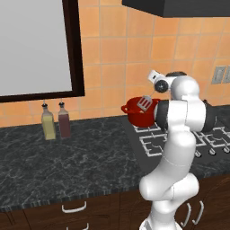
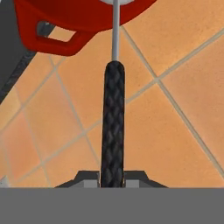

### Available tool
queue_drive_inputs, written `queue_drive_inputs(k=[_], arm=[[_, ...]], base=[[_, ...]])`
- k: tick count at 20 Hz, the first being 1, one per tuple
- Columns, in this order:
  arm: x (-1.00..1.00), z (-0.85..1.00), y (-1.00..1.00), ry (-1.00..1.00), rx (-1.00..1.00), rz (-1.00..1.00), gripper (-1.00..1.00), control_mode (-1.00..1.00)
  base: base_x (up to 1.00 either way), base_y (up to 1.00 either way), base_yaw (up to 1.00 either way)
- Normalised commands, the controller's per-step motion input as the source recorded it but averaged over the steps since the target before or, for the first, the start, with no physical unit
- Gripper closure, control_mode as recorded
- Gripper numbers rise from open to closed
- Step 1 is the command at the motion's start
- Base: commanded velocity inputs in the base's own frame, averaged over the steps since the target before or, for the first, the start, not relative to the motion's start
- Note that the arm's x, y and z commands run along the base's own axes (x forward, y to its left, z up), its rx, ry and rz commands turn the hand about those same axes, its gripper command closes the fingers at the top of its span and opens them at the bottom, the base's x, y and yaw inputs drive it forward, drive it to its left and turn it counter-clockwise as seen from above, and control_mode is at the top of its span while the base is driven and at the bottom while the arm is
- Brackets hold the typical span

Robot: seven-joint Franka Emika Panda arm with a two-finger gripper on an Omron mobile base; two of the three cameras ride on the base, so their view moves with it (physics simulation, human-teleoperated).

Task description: Put the garlic and bell pepper in the pot. Retrieve the spatula and lightly stir the vegetables in the pot.

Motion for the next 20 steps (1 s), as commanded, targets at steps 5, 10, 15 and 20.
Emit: queue_drive_inputs(k=[5,10,15,20], arm=[[0.11,0.0,0.03,0.0,-0.02,0.0,1.0,-1.0],[0.23,0.0,0.15,0.02,-0.05,0.05,1.0,-1.0],[0.19,-0.14,0.4,0.0,-0.1,0.11,1.0,-1.0],[0.21,-0.32,0.27,0.08,-0.21,0.13,1.0,-1.0]], base=[[0.0,0.0,0.0],[0.0,0.0,0.0],[0.0,0.0,0.0],[0.0,0.0,0.0]])
